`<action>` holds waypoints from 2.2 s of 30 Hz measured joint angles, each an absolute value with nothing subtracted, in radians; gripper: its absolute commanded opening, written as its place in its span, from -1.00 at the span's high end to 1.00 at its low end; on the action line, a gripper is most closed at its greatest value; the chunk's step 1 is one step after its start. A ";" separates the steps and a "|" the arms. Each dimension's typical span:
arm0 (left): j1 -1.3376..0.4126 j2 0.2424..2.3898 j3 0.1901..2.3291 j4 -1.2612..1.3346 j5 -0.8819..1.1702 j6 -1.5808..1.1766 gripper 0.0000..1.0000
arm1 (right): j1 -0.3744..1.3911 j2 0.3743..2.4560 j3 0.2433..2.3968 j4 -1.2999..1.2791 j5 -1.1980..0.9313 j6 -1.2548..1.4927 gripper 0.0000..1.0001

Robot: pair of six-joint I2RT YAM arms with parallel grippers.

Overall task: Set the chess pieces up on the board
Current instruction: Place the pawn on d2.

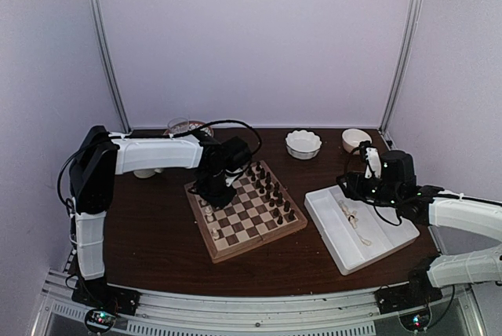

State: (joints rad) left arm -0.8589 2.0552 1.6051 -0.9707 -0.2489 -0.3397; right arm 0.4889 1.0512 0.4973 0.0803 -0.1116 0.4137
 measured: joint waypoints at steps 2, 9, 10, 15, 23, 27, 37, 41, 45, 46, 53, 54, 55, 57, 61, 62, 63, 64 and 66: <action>-0.859 2.055 1.605 -0.971 -0.248 -0.338 0.66 | 0.489 1.051 0.497 0.080 -0.112 0.414 0.02; -0.859 2.055 1.605 -0.976 -0.246 -0.338 0.69 | 0.489 1.051 0.497 0.080 -0.112 0.414 0.03; -0.859 2.055 1.605 -0.977 -0.245 -0.337 0.70 | 0.489 1.051 0.497 0.080 -0.112 0.414 0.02; -0.859 2.055 1.605 -0.981 -0.245 -0.337 0.71 | 0.489 1.051 0.497 0.080 -0.112 0.414 0.03; -0.859 2.055 1.605 -0.991 -0.245 -0.337 0.71 | 0.489 1.051 0.497 0.080 -0.112 0.414 0.02; -0.859 2.055 1.605 -0.994 -0.245 -0.337 0.68 | 0.489 1.051 0.497 0.080 -0.112 0.414 0.03; -0.859 2.055 1.605 -0.997 -0.242 -0.334 0.53 | 0.489 1.051 0.497 0.080 -0.112 0.414 0.02; -0.859 2.055 1.616 -1.010 -0.240 -0.334 0.52 | 0.489 1.051 0.497 0.080 -0.112 0.414 0.02; -0.859 2.055 1.651 -1.034 -0.240 -0.334 0.47 | 0.489 1.051 0.497 0.080 -0.112 0.414 0.02; -0.859 2.055 1.661 -1.038 -0.240 -0.334 0.47 | 0.489 1.051 0.497 0.080 -0.112 0.414 0.02; -0.859 2.041 1.711 -1.065 -0.235 -0.333 0.46 | 0.489 1.051 0.497 0.080 -0.110 0.414 0.02; -0.859 2.030 1.713 -1.068 -0.233 -0.334 0.46 | 0.489 1.051 0.497 0.080 -0.109 0.414 0.02; -0.859 2.017 1.713 -1.071 -0.232 -0.334 0.47 | 0.489 1.051 0.497 0.080 -0.107 0.414 0.02; -0.859 1.983 1.713 -1.072 -0.231 -0.334 0.47 | 0.489 1.049 0.497 0.078 -0.101 0.414 0.02; -0.859 1.863 1.674 -1.026 -0.228 -0.334 0.44 | 0.489 1.046 0.497 0.078 -0.094 0.414 0.02; -0.859 1.795 1.634 -0.995 -0.228 -0.333 0.40 | 0.489 1.046 0.497 0.078 -0.092 0.414 0.02; -0.859 1.782 1.627 -0.993 -0.228 -0.333 0.34 | 0.489 1.046 0.497 0.078 -0.090 0.414 0.02; -0.859 1.739 1.596 -0.962 -0.230 -0.332 0.26 | 0.489 1.046 0.497 0.078 -0.089 0.414 0.02; -0.859 1.652 1.517 -0.896 -0.252 -0.337 0.13 | 0.489 1.050 0.497 0.079 -0.085 0.414 0.02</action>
State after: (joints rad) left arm -0.8589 1.6520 1.5169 -0.8959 -0.2520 -0.3370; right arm 0.4889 1.0500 0.4973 0.0792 -0.0849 0.4137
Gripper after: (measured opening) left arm 0.355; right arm 0.492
